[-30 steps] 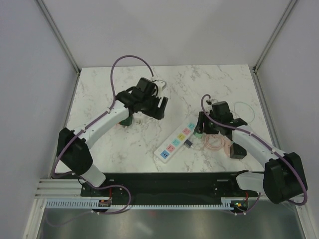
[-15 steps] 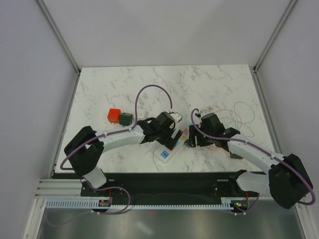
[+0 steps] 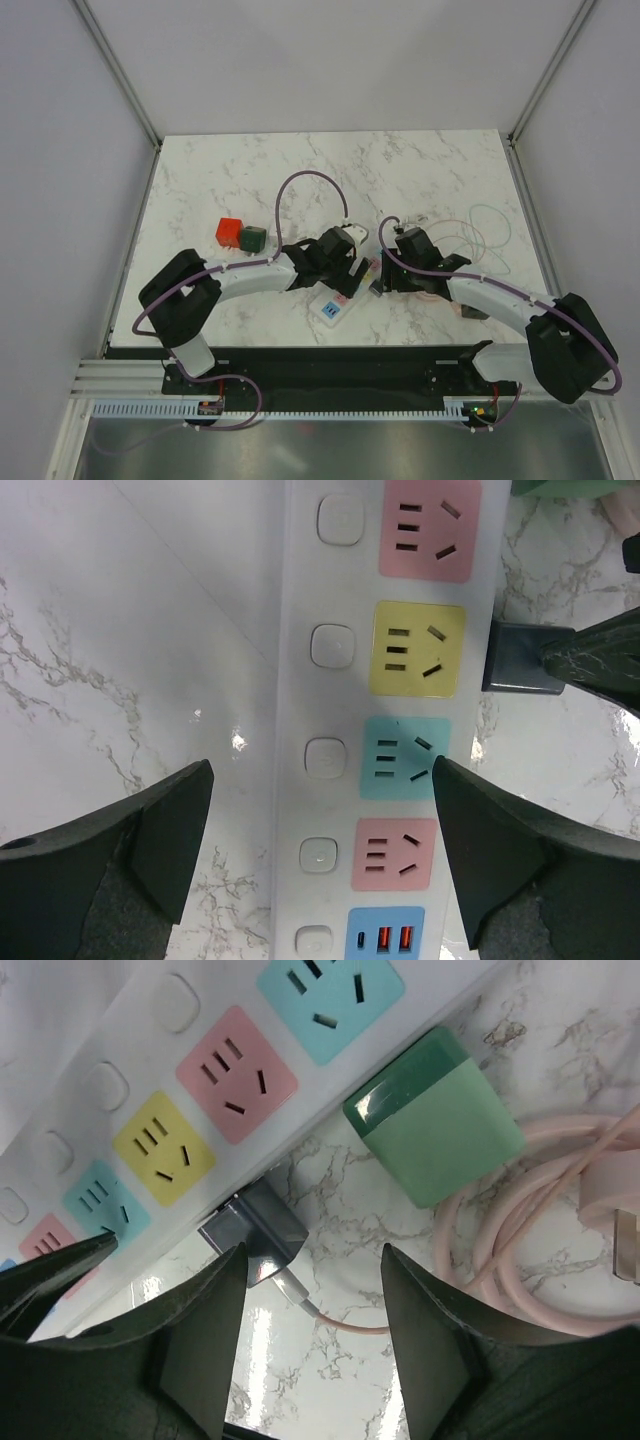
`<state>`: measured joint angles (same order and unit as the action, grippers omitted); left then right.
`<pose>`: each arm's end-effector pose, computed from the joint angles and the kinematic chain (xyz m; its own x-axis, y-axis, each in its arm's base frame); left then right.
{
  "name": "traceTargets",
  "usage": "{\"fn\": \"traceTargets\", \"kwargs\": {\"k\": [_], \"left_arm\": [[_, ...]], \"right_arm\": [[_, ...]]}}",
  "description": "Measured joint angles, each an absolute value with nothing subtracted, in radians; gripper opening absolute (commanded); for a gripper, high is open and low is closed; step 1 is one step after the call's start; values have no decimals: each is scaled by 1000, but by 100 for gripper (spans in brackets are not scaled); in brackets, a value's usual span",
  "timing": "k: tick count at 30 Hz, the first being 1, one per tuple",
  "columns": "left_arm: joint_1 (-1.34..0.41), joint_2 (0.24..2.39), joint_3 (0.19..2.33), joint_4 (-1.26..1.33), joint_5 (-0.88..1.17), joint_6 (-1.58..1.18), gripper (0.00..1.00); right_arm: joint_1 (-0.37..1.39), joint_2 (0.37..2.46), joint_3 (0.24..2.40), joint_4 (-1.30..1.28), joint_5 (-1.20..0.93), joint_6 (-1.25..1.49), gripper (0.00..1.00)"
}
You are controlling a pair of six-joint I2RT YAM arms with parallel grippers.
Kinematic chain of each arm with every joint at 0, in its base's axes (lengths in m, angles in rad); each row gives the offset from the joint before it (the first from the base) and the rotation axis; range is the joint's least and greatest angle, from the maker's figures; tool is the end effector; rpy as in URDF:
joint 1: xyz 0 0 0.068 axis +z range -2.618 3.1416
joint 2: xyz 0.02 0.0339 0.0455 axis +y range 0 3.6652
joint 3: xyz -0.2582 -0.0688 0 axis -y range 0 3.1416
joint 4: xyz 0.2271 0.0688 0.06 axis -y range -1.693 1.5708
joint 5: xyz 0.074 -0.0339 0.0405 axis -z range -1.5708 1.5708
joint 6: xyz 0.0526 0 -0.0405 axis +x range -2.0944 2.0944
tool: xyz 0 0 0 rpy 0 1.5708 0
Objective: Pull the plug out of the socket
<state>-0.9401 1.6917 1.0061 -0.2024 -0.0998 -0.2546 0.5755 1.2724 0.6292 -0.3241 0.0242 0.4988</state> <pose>0.2075 -0.2752 0.1745 -0.6358 0.4458 -0.6301 0.6266 0.7748 -0.0841 0.1967 0.1261 0.1679 -0.8613 0.0113 -0.5079 -0.1373 0.9574 0.2540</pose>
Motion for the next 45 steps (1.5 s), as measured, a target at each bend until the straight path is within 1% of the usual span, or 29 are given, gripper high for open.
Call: {"fn": "traceTargets", "kwargs": {"k": [8,15,24,26,29,31,32,34,36,43,44,45], "left_arm": [[-940,1692,1006,-170,-45,-255,97],[-942,1727,1006,-158,-4,-255,98],[-946,1768,1009,-146,2,-269,93],[-946,1768,1009,-145,1,-272,90],[-947,1769,1009,-142,-6,-276,81],[-949,1770,1009,-140,-12,-279,77],[-949,1771,1009,-137,-14,-281,71],[-950,1774,1009,-128,-19,-283,67],[-950,1776,1009,-121,-23,-284,60],[-950,1796,1023,-90,-39,-283,49],[-950,1800,1025,-84,-43,-283,47],[-948,1804,1028,-78,-45,-282,46]], "right_arm": [[527,1314,657,-300,19,519,61],[534,1316,613,-235,-97,485,62],[555,1287,558,-201,-124,467,61],[560,1286,556,-199,-124,466,61],[567,1285,553,-194,-124,463,61],[579,1285,552,-188,-120,462,61],[585,1286,552,-186,-117,461,61],[604,1291,550,-169,-98,459,59],[620,1302,550,-162,-66,462,56],[654,1306,533,-129,67,477,42],[656,1305,532,-127,80,476,38],[656,1304,532,-127,89,474,36]]}}
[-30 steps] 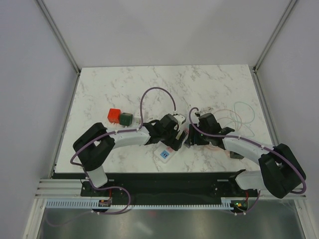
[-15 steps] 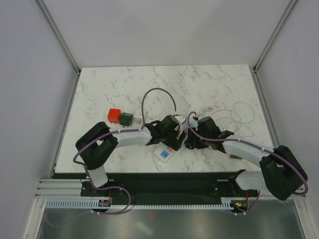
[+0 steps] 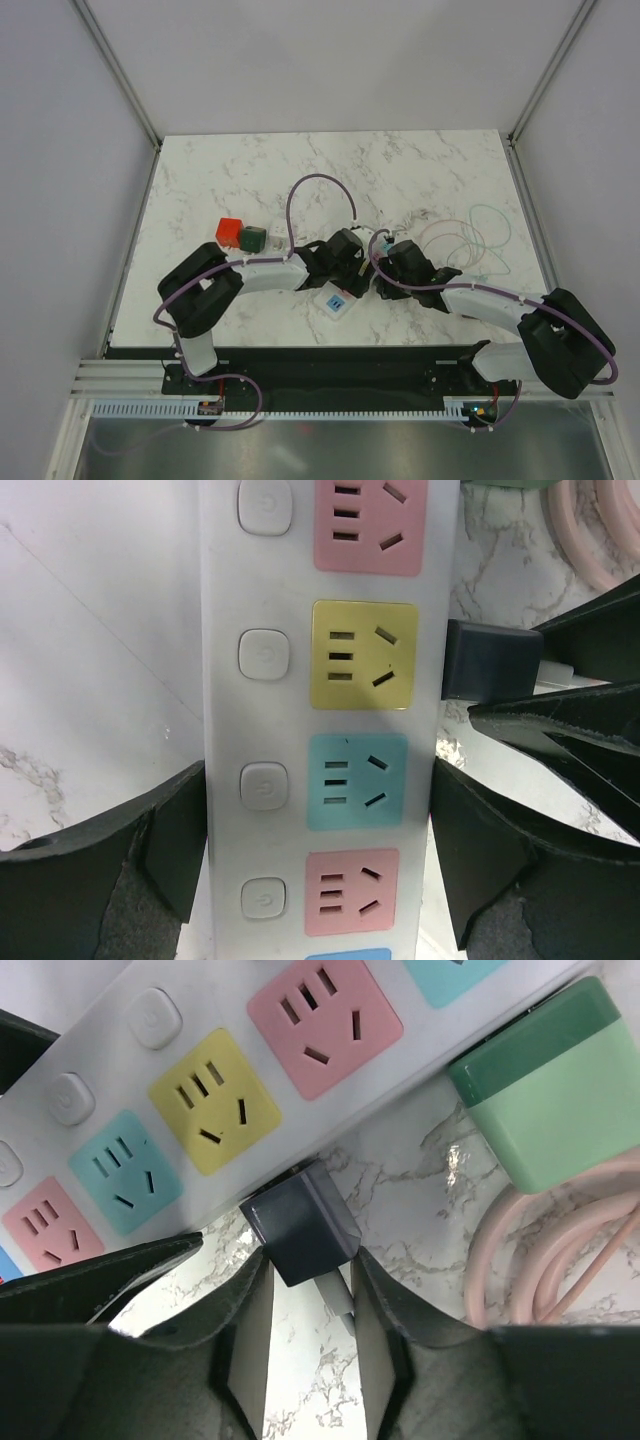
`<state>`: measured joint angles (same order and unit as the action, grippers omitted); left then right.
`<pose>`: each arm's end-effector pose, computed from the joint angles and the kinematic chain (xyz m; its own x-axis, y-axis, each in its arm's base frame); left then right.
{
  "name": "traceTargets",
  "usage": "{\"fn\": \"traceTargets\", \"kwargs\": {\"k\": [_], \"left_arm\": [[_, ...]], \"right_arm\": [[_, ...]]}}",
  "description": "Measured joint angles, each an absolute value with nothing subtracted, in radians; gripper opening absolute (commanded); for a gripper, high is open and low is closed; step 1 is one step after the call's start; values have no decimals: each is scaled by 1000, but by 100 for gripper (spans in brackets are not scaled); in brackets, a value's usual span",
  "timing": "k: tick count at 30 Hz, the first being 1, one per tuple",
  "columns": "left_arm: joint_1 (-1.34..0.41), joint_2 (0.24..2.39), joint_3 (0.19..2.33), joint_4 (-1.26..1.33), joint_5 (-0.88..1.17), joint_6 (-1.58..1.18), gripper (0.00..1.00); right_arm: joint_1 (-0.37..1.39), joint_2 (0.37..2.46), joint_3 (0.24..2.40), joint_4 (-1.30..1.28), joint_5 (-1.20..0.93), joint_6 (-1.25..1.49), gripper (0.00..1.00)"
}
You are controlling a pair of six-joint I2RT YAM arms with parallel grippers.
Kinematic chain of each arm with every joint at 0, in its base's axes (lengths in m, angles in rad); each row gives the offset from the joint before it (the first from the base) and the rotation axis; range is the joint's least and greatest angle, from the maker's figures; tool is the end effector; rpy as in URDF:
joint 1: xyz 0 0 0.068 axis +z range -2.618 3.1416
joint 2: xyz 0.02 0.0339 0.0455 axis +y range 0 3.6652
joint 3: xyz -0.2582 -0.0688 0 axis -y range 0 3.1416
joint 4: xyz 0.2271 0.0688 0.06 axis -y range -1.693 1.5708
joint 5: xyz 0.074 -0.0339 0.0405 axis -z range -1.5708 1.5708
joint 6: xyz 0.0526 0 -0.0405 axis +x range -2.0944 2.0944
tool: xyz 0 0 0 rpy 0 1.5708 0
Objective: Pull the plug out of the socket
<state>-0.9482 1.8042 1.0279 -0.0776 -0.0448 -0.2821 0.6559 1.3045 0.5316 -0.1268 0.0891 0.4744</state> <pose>0.2159 -0.2967 0.1530 -0.6434 0.4194 -0.6405 0.6406 0.7530 -0.1505 0.1892 0.1397 0.1480 -0.8096 -0.0489 -0.5850 -0.2179 0.9504 0.2221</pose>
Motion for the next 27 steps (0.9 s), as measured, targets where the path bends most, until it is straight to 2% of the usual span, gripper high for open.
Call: {"fn": "traceTargets", "kwargs": {"k": [2,6,13,14,18,22,27], "left_arm": [[-944,1809,1032,-71,-45,-276,44],[-937,1819,1041,-62,-38,-259,35],[-918,1835,1053,-40,-8,-200,23],[-914,1838,1054,-36,-2,-194,17],[-899,1842,1055,-27,25,-174,14],[-891,1846,1061,-29,37,-167,2],[-886,1863,1094,-65,46,-162,2]], "right_arm": [[658,1304,532,-126,103,471,28],[658,1304,532,-123,119,467,21],[658,1304,532,-117,139,460,0],[658,1304,532,-117,141,459,0],[658,1304,532,-112,142,459,0],[658,1304,532,-109,141,460,0],[656,1303,529,-104,139,470,0]]}}
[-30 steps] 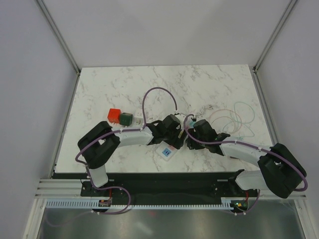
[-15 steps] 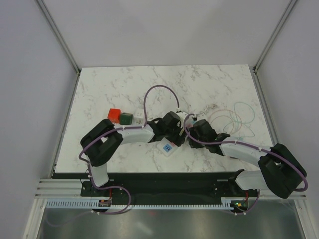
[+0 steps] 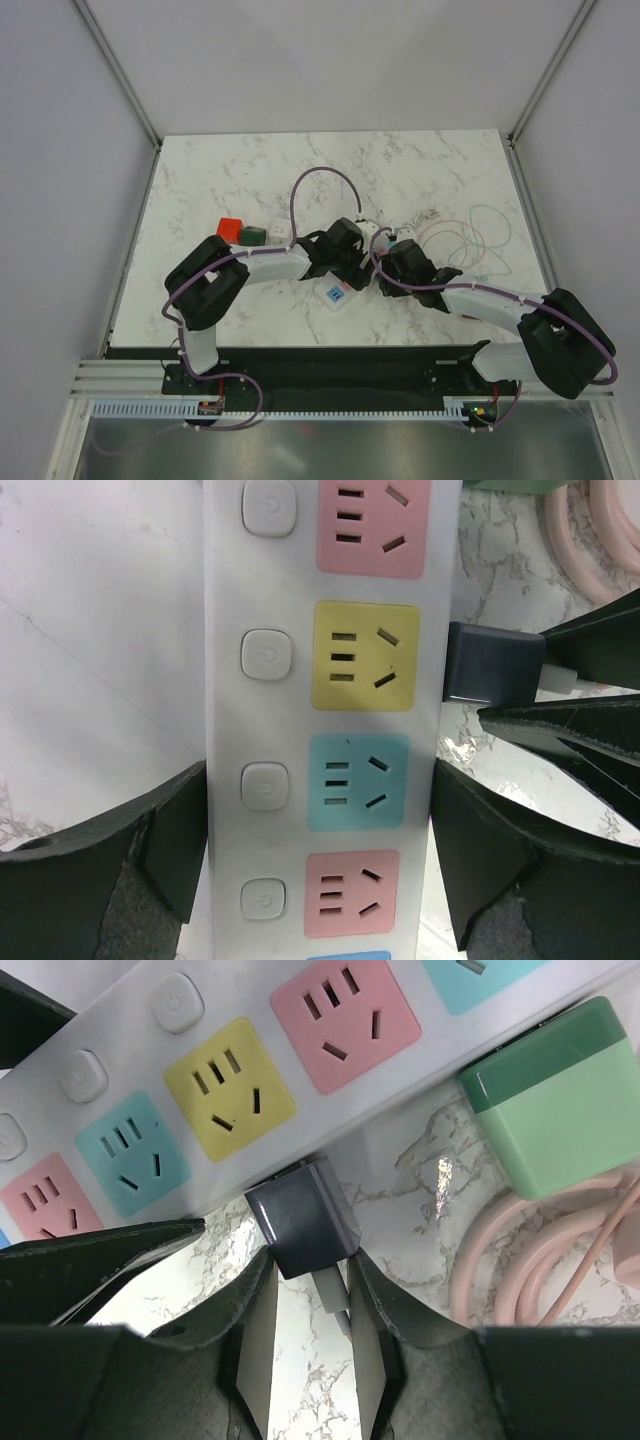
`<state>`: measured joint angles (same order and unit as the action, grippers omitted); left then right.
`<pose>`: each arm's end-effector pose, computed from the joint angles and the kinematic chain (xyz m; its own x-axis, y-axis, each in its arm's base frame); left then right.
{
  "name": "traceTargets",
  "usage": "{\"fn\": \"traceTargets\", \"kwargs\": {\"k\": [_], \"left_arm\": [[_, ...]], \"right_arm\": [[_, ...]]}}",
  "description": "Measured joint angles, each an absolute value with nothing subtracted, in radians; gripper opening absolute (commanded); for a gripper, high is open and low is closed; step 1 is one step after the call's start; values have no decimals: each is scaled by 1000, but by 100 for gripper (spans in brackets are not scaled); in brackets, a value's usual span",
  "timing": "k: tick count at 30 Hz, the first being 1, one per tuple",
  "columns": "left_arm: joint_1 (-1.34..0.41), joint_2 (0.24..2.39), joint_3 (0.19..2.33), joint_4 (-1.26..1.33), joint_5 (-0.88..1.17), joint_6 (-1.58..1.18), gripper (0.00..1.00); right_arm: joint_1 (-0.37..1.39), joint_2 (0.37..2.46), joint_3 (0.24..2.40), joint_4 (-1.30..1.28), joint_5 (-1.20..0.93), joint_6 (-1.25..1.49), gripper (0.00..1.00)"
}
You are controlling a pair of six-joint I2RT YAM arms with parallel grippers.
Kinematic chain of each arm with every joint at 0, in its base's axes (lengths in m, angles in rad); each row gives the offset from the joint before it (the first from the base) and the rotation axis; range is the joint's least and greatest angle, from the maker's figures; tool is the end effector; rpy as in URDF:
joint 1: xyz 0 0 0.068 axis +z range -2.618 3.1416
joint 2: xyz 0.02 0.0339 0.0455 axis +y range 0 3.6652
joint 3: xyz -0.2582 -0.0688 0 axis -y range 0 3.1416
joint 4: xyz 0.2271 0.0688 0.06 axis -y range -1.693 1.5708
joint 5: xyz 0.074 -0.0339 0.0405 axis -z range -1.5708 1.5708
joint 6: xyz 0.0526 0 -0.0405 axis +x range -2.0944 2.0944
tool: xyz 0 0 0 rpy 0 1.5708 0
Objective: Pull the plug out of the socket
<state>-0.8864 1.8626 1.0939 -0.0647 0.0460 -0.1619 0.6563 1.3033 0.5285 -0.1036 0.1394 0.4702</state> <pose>0.2411 -0.2993 0.1524 -0.5898 0.4681 -0.6581 0.7077 0.6921 -0.1420 0.1918 0.1385 0.1495 -0.7856 -0.0387 -0.6176 -0.1998 0.9605 0.1939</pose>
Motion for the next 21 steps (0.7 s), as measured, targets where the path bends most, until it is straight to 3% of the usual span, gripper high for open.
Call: {"fn": "traceTargets", "kwargs": {"k": [21], "left_arm": [[-852,1893,1170,-163,76,-161,2]], "right_arm": [[652,1163,484,-170,158,535,0]]}}
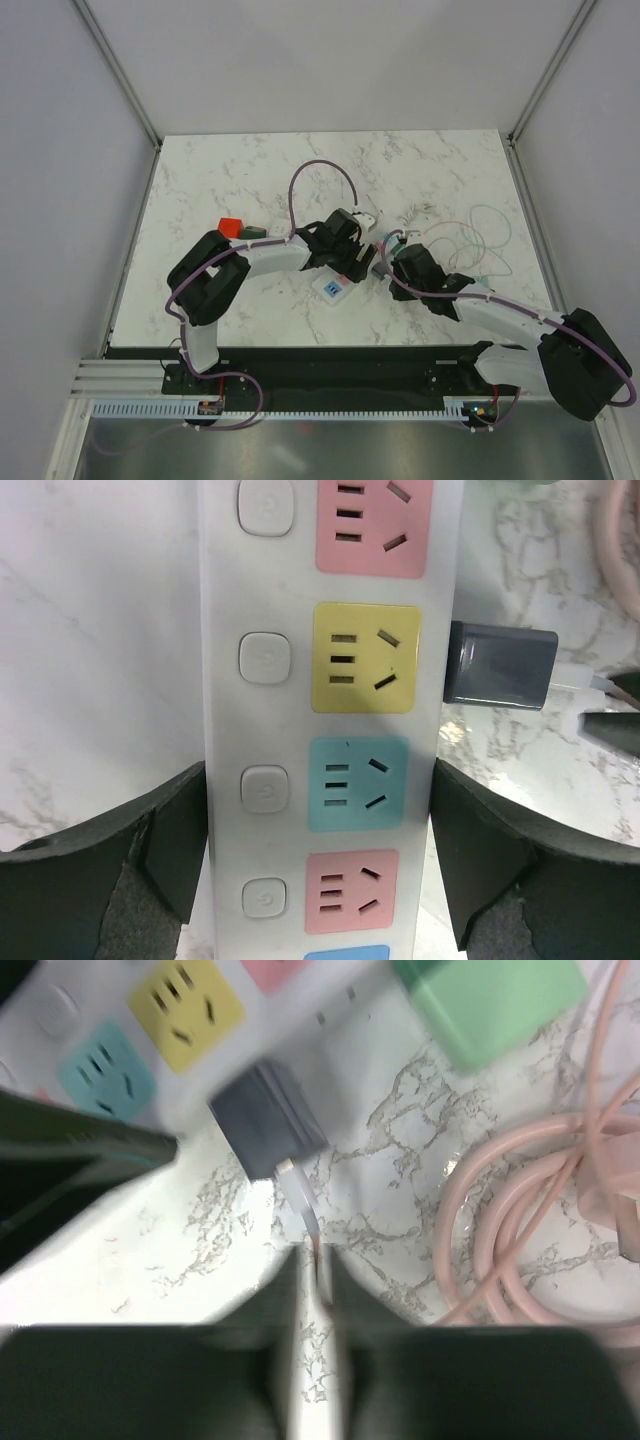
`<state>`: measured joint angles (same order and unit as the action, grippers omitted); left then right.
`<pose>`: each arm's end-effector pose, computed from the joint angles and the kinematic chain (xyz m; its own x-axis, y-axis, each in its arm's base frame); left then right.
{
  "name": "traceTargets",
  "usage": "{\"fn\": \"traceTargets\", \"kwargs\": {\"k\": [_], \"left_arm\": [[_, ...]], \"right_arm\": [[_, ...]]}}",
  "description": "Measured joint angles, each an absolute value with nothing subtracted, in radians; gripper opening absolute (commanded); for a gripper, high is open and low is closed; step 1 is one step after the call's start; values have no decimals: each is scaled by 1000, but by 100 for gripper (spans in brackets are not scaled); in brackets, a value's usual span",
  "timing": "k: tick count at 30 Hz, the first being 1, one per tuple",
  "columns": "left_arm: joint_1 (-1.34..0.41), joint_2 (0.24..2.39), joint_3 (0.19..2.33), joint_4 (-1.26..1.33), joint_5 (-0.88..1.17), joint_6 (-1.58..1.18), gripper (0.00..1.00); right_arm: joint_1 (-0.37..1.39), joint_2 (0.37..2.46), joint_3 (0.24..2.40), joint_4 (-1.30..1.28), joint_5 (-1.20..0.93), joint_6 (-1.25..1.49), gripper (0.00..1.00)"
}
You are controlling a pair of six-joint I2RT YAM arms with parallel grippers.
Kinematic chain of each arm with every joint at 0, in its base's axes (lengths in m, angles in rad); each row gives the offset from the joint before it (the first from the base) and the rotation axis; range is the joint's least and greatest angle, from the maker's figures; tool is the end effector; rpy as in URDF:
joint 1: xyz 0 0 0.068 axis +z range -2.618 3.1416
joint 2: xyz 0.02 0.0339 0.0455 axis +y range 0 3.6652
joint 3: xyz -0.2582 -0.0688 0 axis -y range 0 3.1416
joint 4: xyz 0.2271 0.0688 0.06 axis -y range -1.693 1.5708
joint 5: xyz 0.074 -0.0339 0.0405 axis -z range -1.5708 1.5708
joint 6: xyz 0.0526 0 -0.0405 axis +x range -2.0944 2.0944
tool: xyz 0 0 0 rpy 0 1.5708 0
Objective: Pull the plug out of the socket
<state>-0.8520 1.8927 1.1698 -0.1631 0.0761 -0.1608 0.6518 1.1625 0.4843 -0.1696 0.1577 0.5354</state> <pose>0.2549 -0.2974 0.1553 -0.6287 0.4761 -0.6149 0.6903 0.7057 -0.1594 0.1762 0.1240 0.1603 -0.7762 0.0415 -0.6291 -0.1401 0.9615 0.2363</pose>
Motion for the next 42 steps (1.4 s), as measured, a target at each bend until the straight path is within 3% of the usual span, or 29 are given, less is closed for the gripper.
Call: {"fn": "traceTargets", "kwargs": {"k": [2,5,6,8,12,18,34,42], "left_arm": [[-832,1893,1170,-163,77,-161,2],[-824,1893,1170,-161,83,-161,2],[-824,1893,1169,-160,81,-161,2],[-822,1893,1168,-155,79,-161,2],[-816,1893,1161,-140,76,-162,2],[-815,1890,1152,-126,77,-162,2],[-803,1876,1119,-80,62,-167,2],[-798,1865,1101,-65,75,-166,2]], "right_arm": [[653,1182,485,-168,157,529,4],[652,1209,498,-163,157,525,29],[653,1213,503,-170,157,522,42],[653,1221,517,-184,156,514,56],[657,1238,558,-199,156,490,66],[657,1314,639,-191,160,442,68],[648,1431,677,-88,160,350,55],[622,1423,649,-39,153,361,57]]}}
